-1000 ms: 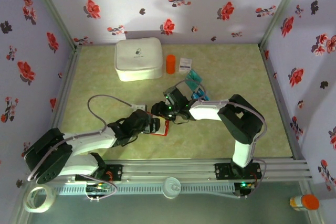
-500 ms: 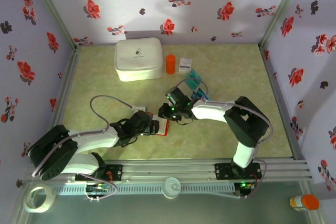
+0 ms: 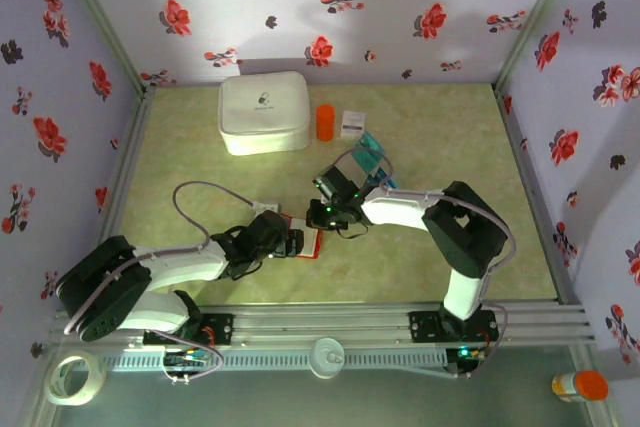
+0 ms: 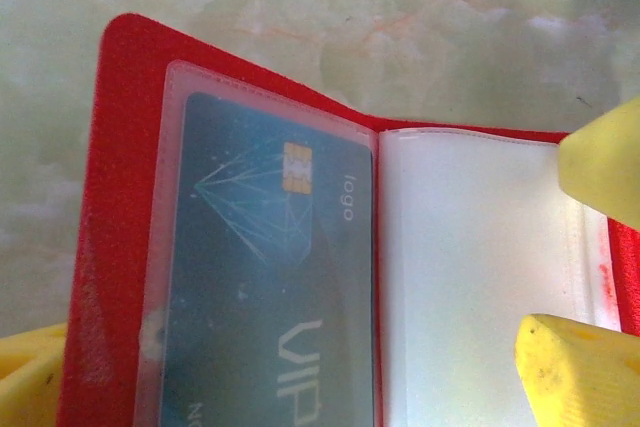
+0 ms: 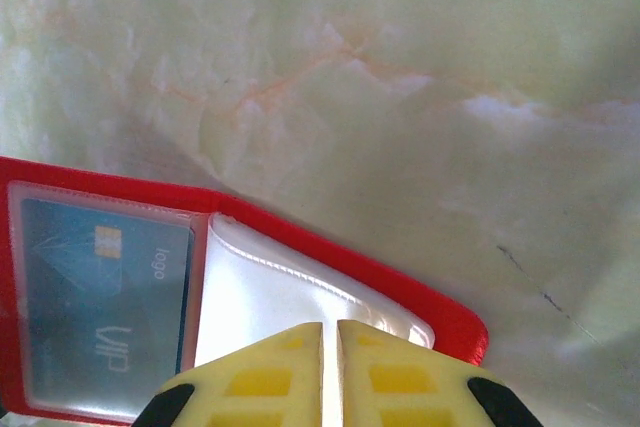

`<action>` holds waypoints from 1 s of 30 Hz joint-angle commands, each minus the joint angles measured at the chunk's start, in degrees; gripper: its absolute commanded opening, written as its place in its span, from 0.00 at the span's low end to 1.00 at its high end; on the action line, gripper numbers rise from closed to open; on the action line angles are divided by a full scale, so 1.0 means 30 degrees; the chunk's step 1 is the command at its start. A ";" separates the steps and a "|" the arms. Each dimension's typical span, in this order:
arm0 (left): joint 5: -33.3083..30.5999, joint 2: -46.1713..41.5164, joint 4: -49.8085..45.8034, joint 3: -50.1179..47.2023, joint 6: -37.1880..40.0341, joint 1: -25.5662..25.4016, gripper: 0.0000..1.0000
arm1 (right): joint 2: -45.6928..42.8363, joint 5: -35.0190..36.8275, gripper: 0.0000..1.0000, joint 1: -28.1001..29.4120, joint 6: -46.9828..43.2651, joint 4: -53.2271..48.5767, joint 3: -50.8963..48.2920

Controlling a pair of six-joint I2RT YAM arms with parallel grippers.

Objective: Put the credit cards into the card holder

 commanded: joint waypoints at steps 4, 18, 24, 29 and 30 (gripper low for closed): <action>0.0117 0.0577 -0.0107 0.0304 0.0338 0.0010 0.97 | 0.1279 -0.0539 0.11 0.0055 -0.0662 -0.0662 0.1151; 0.0175 0.1112 0.0257 -0.0072 0.0230 0.0002 0.90 | 0.1792 -0.0931 0.10 0.0399 0.0056 0.0095 0.1557; 0.0277 0.1170 0.0580 -0.0310 0.0171 0.0013 0.74 | 0.1462 -0.0933 0.13 0.0352 0.0230 0.0125 0.1751; 0.0292 0.1104 0.0698 -0.0391 0.0156 0.0013 0.71 | 0.0389 -0.0372 0.30 0.0122 0.0540 0.0167 0.1378; 0.0301 0.1062 0.0748 -0.0399 0.0156 0.0014 0.71 | 0.0126 -0.0246 0.34 0.0083 0.0722 0.0340 0.1131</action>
